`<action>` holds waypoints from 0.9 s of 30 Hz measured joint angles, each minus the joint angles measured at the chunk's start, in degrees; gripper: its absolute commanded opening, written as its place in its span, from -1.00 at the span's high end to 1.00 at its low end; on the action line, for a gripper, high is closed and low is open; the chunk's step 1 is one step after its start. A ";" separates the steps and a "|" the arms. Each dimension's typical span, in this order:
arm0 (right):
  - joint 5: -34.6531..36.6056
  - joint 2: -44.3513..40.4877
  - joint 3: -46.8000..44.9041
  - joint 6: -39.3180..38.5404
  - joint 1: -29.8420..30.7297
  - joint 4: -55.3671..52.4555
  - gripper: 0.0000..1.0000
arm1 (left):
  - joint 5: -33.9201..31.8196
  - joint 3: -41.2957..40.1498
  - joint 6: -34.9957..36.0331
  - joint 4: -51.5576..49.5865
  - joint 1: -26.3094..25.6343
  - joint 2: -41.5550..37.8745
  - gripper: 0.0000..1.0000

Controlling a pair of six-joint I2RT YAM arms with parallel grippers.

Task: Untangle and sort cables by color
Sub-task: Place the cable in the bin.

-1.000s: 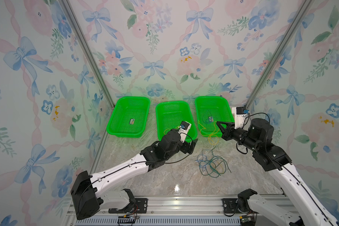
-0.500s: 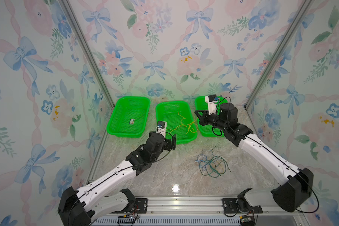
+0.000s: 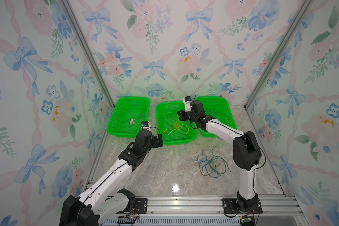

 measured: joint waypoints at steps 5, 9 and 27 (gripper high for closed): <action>0.42 5.79 3.32 2.12 0.04 -3.06 0.44 | 1.18 -0.07 0.00 -0.11 0.00 0.59 -0.96; 1.16 6.12 4.17 2.51 0.09 -6.56 0.28 | 2.67 -0.07 -0.02 -0.11 0.00 1.25 -0.96; 1.86 -27.39 -15.89 0.17 -1.64 -15.21 0.01 | 9.75 1.42 -2.80 -0.02 -7.15 3.43 -0.96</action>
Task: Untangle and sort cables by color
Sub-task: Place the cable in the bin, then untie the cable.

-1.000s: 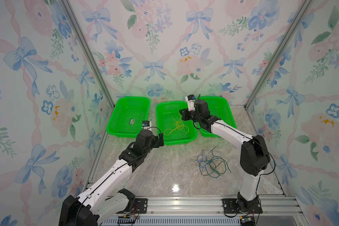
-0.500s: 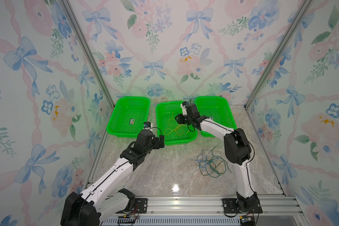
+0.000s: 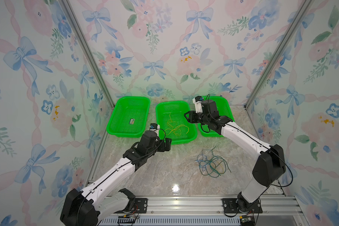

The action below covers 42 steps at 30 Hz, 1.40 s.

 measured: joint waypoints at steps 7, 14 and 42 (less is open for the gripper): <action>4.04 -17.57 -20.24 -3.02 -1.97 -4.94 -0.04 | -0.70 6.49 1.29 1.25 -10.40 8.17 -0.96; 5.77 -33.27 -34.97 -3.19 -7.63 -10.49 -0.10 | -0.42 14.56 3.54 2.80 -16.39 19.89 -0.96; -0.02 -26.88 -45.57 4.81 -6.78 -12.81 -0.13 | 12.50 20.41 10.60 3.85 -20.79 41.03 -0.39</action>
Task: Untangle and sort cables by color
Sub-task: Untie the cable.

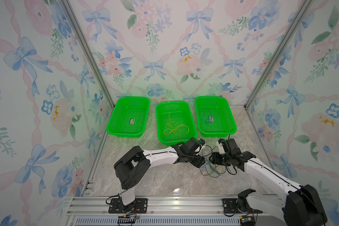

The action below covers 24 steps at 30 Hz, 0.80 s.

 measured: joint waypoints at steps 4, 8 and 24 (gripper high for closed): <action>0.07 3.30 -0.76 0.31 0.59 1.25 -0.13 | -3.34 0.02 0.39 0.22 0.00 2.16 -0.24; 0.09 6.21 -1.90 1.05 0.63 3.21 -0.09 | -5.88 0.02 0.92 -0.04 0.00 5.27 0.02; 0.94 9.75 -3.10 1.97 0.63 10.23 0.78 | -17.66 1.36 2.54 -0.39 0.00 0.85 1.00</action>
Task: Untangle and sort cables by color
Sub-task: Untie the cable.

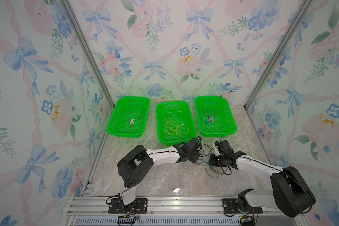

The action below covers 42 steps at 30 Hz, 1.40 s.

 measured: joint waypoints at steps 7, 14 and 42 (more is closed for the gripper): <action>1.77 -0.68 -0.09 -0.33 0.00 -0.04 0.86 | -4.61 -0.46 -0.02 0.00 0.00 -6.45 1.00; 3.02 -0.70 -0.09 0.39 -0.13 -0.02 0.87 | -11.21 -3.96 -0.02 -0.07 0.00 -17.44 1.00; 3.02 -9.05 0.81 -0.07 -3.17 -2.95 0.10 | -27.41 -8.68 6.54 -0.04 0.66 -54.60 1.00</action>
